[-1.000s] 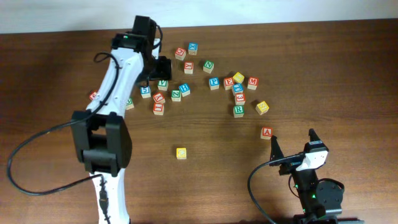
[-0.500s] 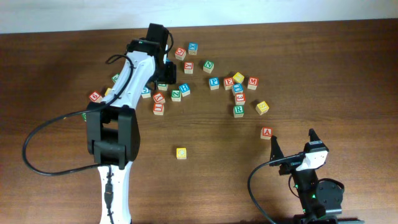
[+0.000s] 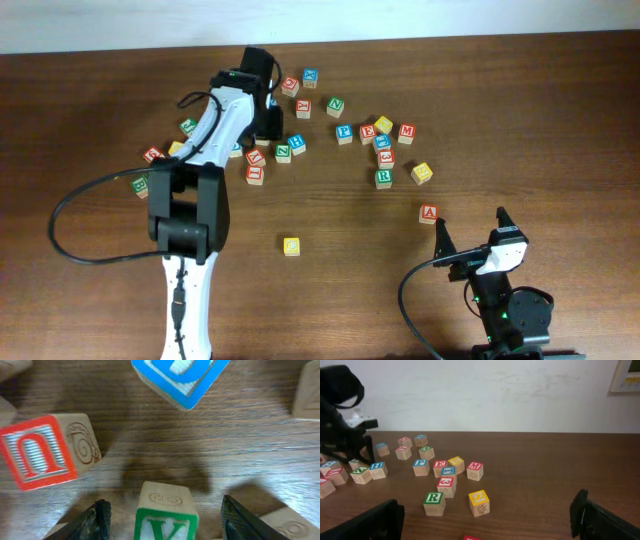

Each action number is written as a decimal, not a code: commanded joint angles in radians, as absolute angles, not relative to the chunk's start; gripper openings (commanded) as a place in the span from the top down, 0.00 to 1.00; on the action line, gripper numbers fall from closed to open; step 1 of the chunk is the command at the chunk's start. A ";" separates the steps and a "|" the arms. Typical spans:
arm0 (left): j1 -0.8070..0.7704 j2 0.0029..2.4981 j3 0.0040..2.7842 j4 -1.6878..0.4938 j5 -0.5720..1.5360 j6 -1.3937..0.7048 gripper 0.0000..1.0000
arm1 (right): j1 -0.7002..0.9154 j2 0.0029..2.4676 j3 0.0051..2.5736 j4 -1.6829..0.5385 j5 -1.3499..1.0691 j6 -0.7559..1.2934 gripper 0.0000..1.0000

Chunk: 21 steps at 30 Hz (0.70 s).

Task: Spell out CVPR
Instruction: 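Reach the left gripper to the green V block and grasp it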

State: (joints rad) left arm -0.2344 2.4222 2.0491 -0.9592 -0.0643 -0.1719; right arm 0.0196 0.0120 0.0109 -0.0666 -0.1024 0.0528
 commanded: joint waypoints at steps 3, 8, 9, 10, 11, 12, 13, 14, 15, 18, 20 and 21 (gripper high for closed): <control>-0.233 2.433 2.059 -0.950 -0.076 -0.166 0.50 | 0.010 0.006 0.006 -0.072 -0.101 0.060 0.02; -0.233 2.433 2.059 -0.947 -0.075 -0.166 0.53 | 0.010 0.006 0.006 -0.072 -0.101 0.060 0.02; -0.233 2.433 2.059 -0.947 -0.075 -0.166 0.57 | 0.010 0.006 0.006 -0.072 -0.101 0.060 0.02; -0.233 2.433 2.059 -0.948 -0.075 -0.166 0.63 | 0.010 0.006 0.006 -0.072 -0.101 0.060 0.02; -0.233 2.433 2.059 -0.947 -0.075 -0.166 0.66 | 0.010 0.006 0.006 -0.072 -0.101 0.060 0.02; -0.233 2.433 2.059 -0.947 -0.076 -0.166 0.66 | 0.010 0.006 0.006 -0.072 -0.101 0.060 0.02; -0.233 2.433 2.059 -0.947 -0.076 -0.166 0.69 | 0.010 0.006 0.006 -0.072 -0.101 0.060 0.02; -0.233 2.433 2.059 -0.947 -0.076 -0.166 0.72 | 0.010 0.006 0.006 -0.072 -0.101 0.060 0.02; -0.233 2.433 2.059 -0.947 -0.076 -0.166 0.74 | 0.010 0.006 0.006 -0.072 -0.101 0.060 0.02; -0.233 2.433 2.059 -0.951 -0.075 -0.166 0.75 | 0.010 0.006 0.006 -0.072 -0.101 0.060 0.02; -0.233 2.433 2.059 -0.955 -0.075 -0.166 0.76 | 0.010 0.006 0.006 -0.072 -0.101 0.060 0.01; -0.233 2.433 2.059 -0.956 -0.075 -0.167 0.77 | 0.010 0.006 0.006 -0.072 -0.101 0.060 0.02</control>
